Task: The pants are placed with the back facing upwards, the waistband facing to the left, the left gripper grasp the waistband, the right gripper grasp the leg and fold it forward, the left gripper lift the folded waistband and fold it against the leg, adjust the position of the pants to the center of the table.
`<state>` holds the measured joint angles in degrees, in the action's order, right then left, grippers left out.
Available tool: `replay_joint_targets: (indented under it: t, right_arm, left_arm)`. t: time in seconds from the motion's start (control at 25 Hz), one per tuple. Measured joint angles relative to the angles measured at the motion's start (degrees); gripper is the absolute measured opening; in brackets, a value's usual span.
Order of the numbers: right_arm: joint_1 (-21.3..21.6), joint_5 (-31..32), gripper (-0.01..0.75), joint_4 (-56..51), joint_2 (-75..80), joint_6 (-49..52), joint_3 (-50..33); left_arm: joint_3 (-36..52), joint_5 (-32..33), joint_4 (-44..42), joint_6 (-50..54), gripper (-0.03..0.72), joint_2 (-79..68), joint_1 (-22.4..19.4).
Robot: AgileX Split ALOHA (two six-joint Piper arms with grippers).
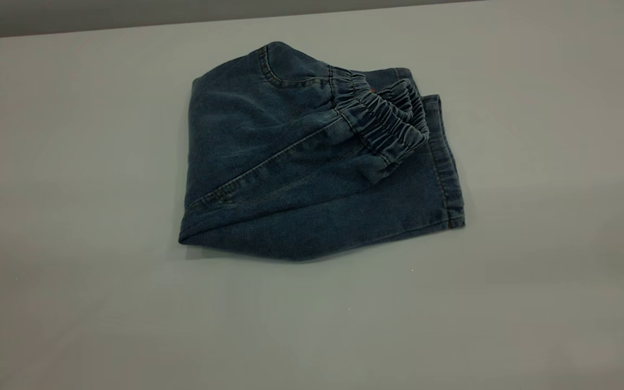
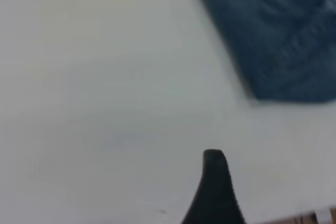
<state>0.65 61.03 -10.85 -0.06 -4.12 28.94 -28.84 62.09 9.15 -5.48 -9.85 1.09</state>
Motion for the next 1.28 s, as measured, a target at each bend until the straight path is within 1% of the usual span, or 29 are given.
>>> replay_joint_targets:
  t: [0.04, 0.12, 0.48, 0.68, 1.28]
  right_arm:
    - [0.0, 0.0, 0.479, 0.0, 0.1, 0.0, 0.0]
    - [0.0, 0.0, 0.479, 0.0, 0.1, 0.0, 0.0]
    - [-0.1, 0.0, 0.479, 0.1, 0.1, -0.2, 0.0]
    - [-0.1, 0.1, 0.479, 0.7, 0.1, -3.6, 0.0]
    - [-0.1, 0.3, 0.479, 0.7, 0.1, -4.1, 0.1]
  left_arm:
    - [0.0, 0.0, 0.0, 0.0, 0.496, 0.8, -1.2]
    - [0.0, 0.0, 0.0, 0.0, 0.496, 2.6, -2.3]
    - [0.0, 0.0, 0.0, 0.0, 0.496, 9.9, -2.2]
    - [0.0, -0.1, 0.0, 0.0, 0.496, 9.9, -2.1]
    - [0.0, -0.2, 0.0, -0.1, 0.496, 9.9, -2.1]
